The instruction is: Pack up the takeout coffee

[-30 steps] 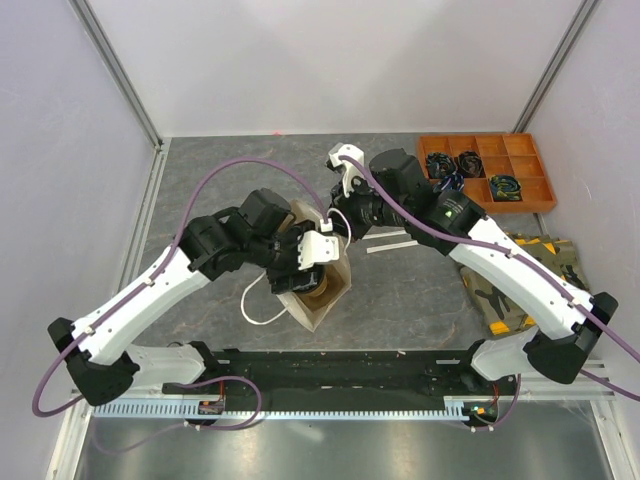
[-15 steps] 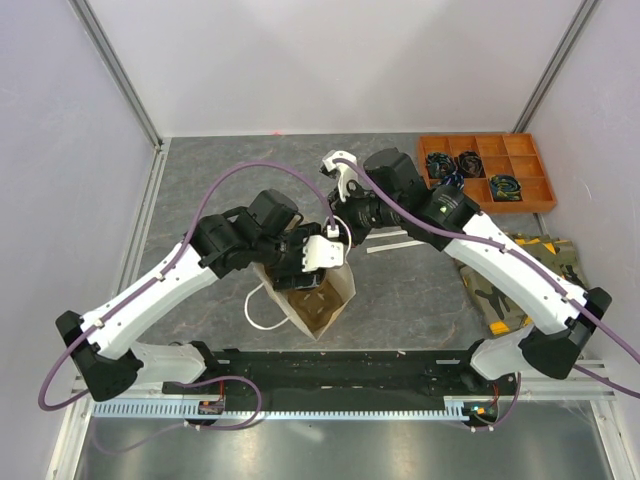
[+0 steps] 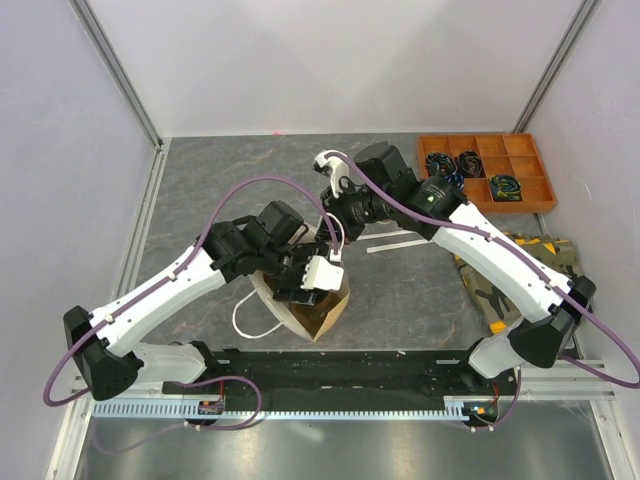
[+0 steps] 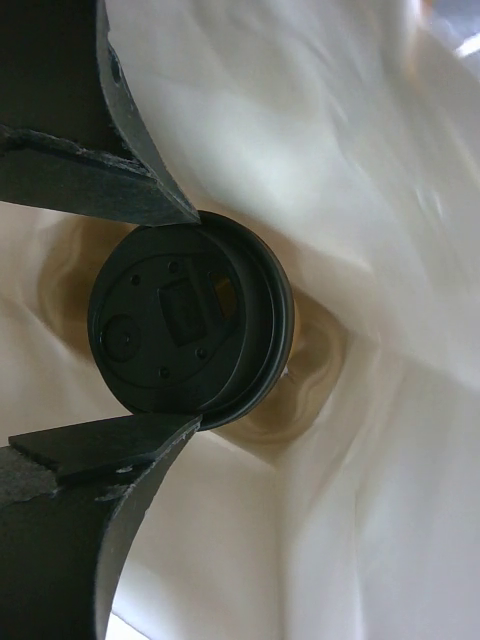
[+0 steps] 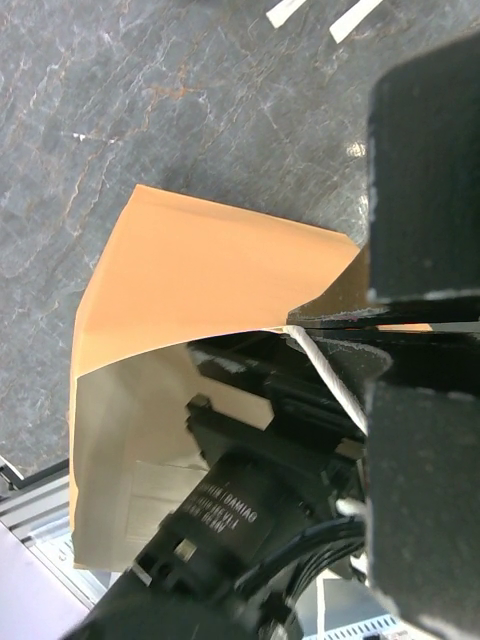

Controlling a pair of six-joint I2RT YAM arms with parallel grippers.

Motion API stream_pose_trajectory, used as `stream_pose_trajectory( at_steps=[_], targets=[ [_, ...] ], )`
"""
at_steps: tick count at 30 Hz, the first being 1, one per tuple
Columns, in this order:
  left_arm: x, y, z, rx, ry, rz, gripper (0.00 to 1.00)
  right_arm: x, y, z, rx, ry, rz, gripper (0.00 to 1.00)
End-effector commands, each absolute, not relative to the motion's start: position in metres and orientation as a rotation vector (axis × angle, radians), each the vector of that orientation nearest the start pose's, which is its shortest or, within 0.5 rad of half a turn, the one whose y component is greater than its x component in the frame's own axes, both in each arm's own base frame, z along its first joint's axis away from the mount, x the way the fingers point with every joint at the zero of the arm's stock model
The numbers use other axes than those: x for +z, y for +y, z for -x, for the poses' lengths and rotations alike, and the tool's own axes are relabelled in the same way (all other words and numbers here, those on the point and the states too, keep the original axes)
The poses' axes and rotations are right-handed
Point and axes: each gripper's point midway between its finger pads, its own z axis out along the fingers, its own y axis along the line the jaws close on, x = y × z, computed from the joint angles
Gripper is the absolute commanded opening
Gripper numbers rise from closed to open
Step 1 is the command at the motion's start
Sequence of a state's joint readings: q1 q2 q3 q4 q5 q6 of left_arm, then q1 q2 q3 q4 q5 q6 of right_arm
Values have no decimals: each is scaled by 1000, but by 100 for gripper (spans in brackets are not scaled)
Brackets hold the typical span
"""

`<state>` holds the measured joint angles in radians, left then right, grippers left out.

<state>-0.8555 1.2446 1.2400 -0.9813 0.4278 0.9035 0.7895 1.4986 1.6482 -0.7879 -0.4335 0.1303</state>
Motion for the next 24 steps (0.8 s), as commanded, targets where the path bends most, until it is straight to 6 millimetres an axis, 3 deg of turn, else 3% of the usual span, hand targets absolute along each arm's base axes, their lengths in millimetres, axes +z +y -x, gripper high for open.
stream_pose_trajectory(
  at_steps=[1, 11, 24],
  targets=[
    [200, -258, -149, -577, 1284, -2111, 29, 324, 342, -224, 1004, 2031, 993, 0],
    [165, -251, -154, -533, 1340, -2201, 28, 324, 342, -222, 1018, 2032, 995, 0],
    [142, -248, -161, -429, 1350, -2266, 28, 320, 342, -217, 1038, 2047, 1013, 0]
  ],
)
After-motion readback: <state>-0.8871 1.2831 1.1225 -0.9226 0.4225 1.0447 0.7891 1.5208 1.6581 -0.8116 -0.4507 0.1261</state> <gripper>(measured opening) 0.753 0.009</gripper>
